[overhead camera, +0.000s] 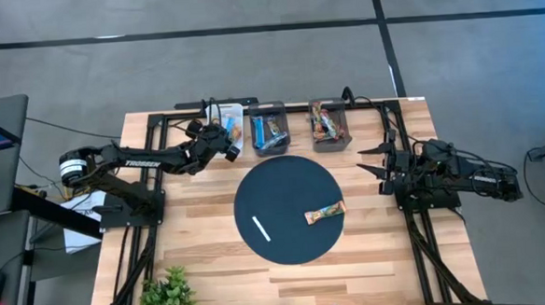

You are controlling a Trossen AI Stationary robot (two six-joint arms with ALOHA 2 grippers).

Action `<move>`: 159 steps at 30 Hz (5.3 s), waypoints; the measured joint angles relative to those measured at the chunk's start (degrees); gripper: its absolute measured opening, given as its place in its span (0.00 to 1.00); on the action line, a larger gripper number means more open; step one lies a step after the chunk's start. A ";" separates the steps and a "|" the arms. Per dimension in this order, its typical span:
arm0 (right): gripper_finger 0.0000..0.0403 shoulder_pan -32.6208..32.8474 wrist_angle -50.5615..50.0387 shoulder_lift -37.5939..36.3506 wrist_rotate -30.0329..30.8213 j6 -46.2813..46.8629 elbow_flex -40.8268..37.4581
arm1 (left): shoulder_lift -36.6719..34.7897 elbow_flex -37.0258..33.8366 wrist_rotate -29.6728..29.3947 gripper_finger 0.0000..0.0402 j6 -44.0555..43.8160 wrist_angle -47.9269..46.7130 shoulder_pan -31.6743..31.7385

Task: Pick and place Granola Bars by type
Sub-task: Put the orange granola bar into the white bin

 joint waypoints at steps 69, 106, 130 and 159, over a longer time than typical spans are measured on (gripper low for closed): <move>0.38 14.86 47.83 85.43 -7.43 22.58 -0.25 | 0.00 0.05 33.44 0.48 32.14 10.47 -15.61; 0.16 9.46 45.83 90.12 -7.56 5.15 19.36 | -0.14 0.05 30.26 0.48 32.22 9.98 -15.61; 0.20 2.33 30.19 114.44 -9.14 2.91 45.86 | -6.69 -0.26 39.99 0.48 23.26 -9.75 -16.35; 0.59 -3.89 27.47 90.44 -12.35 -0.21 33.51 | 12.46 -0.14 43.77 0.48 20.02 19.05 -15.51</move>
